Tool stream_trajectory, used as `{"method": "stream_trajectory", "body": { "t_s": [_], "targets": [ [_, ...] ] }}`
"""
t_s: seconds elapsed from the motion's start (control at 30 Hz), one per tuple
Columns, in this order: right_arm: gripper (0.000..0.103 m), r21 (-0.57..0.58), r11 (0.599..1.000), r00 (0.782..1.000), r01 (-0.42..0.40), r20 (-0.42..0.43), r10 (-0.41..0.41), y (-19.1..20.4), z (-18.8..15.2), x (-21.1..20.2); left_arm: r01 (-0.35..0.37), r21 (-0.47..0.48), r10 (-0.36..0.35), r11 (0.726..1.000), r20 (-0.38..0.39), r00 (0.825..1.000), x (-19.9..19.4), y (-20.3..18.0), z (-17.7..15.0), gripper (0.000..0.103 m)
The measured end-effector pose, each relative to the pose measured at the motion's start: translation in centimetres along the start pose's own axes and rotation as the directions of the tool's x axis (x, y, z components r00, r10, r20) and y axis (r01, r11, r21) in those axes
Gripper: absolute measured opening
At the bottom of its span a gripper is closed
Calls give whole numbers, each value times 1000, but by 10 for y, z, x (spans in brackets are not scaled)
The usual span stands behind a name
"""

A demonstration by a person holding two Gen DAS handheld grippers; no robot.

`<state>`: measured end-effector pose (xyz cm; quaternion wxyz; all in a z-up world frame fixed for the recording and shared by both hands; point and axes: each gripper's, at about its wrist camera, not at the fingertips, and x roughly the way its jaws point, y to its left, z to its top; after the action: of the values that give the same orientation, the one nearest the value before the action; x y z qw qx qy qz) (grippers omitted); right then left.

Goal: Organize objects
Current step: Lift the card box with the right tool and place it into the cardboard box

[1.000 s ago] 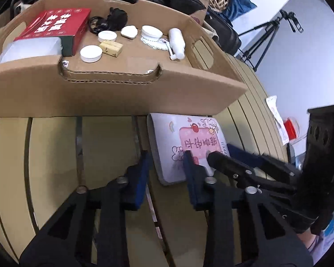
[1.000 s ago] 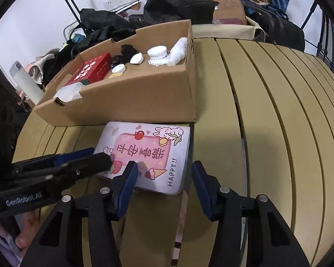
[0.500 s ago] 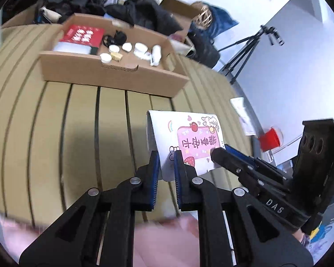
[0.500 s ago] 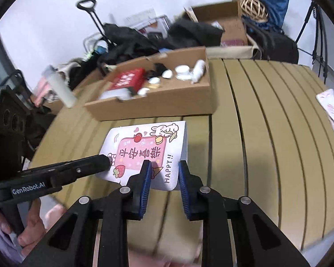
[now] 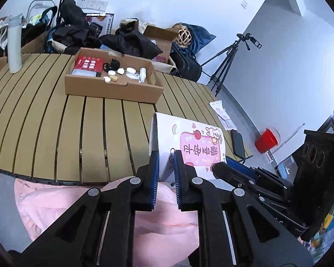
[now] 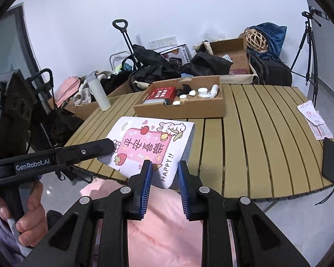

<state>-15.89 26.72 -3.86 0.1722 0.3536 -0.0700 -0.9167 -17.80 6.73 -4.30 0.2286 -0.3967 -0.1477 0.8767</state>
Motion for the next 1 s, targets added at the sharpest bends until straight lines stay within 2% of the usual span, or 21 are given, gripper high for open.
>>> {"method": "stream_trajectory", "body": {
  "t_s": [0.13, 0.23, 0.33, 0.47, 0.63, 0.8, 0.87, 1.0],
  "targets": [
    [26, 11, 1000, 1000, -17, 14, 17, -1, 6, -3, 9, 8, -10, 1000, 20, 1000, -3, 3, 7, 9],
    [26, 22, 1000, 1000, -17, 2, 17, -5, 16, 7, 17, 1, -17, 1000, 20, 1000, 9, 9, 20, 9],
    [26, 29, 999, 1000, -15, -13, 16, -14, 35, 23, 22, 2, -22, 1000, 29, 999, 23, 14, 40, 9],
    [26, 18, 1000, 1000, -4, -16, 4, -29, 76, 51, 39, 5, -39, 999, 38, 998, 55, 26, 86, 10],
    [26, 28, 1000, 999, 2, -43, 0, -55, 135, 106, 24, 3, -24, 1000, 24, 999, 106, 46, 141, 9],
    [26, 67, 998, 993, -6, -115, 13, -85, 178, 178, -2, -29, 2, 1000, -24, 1000, 165, 76, 184, 9],
    [26, 79, 997, 989, 3, -148, 8, -97, 186, 207, -15, -39, 13, 999, -60, 998, 194, 89, 194, 9],
    [26, 87, 994, 972, 72, -231, -51, -123, 191, 271, -51, -33, 45, 998, -149, 988, 250, 104, 201, 10]
  ]
}}
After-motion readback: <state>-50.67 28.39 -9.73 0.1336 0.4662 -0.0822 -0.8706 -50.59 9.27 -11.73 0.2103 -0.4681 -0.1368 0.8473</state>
